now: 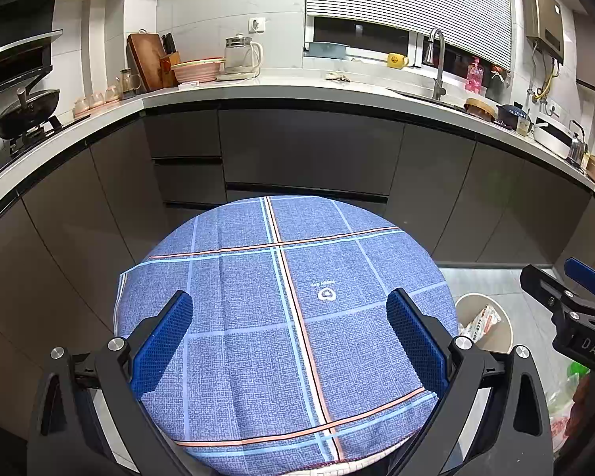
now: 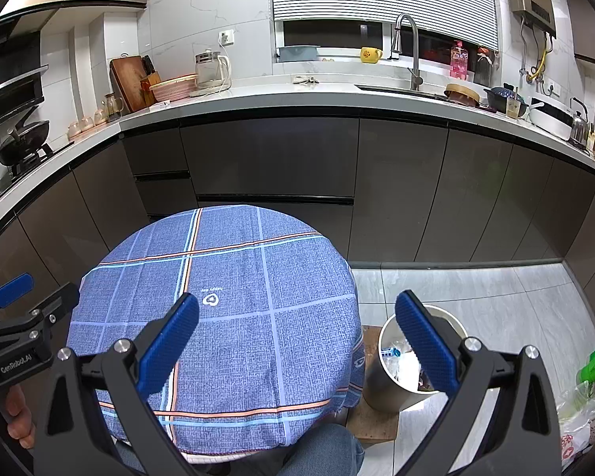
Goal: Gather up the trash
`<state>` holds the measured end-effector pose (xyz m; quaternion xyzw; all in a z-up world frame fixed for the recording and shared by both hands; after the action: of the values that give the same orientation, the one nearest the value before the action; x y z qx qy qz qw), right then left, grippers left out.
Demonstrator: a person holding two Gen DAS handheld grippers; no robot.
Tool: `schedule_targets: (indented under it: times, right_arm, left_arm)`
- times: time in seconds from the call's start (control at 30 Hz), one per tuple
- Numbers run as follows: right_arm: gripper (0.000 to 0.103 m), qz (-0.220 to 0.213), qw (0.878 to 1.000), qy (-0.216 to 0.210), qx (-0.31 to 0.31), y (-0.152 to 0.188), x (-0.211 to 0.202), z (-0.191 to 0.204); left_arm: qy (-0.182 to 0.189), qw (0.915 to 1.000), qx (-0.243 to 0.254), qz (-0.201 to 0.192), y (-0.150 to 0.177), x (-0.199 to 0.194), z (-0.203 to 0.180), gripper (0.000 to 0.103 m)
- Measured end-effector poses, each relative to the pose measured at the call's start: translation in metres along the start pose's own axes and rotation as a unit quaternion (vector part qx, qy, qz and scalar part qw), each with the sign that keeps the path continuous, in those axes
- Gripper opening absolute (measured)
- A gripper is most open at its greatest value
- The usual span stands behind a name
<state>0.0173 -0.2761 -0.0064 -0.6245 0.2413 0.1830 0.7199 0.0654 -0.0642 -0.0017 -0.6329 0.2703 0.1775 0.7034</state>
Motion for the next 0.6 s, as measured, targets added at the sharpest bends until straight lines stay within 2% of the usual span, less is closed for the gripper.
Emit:
schedule_targets:
  times: [0.6]
  right_arm:
    - [0.099,0.000,1.000,-0.001,0.000,-0.0003,0.0003,0.0003]
  left_arm:
    - [0.000,1.0000,-0.001,0.000,-0.0005,-0.0016,-0.0013,0.094]
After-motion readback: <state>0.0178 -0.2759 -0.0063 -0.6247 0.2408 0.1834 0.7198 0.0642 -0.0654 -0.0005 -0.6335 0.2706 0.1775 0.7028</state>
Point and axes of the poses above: each gripper's, at about its wrist camera, not at the fingertips, and x roughly the way its jaws point, z to its left, y to its underside, the point moved 3 cm from there along x, roughly the way its jaws point, and after that the axes turned 6 degrees about -y, right-handed, at the moved point
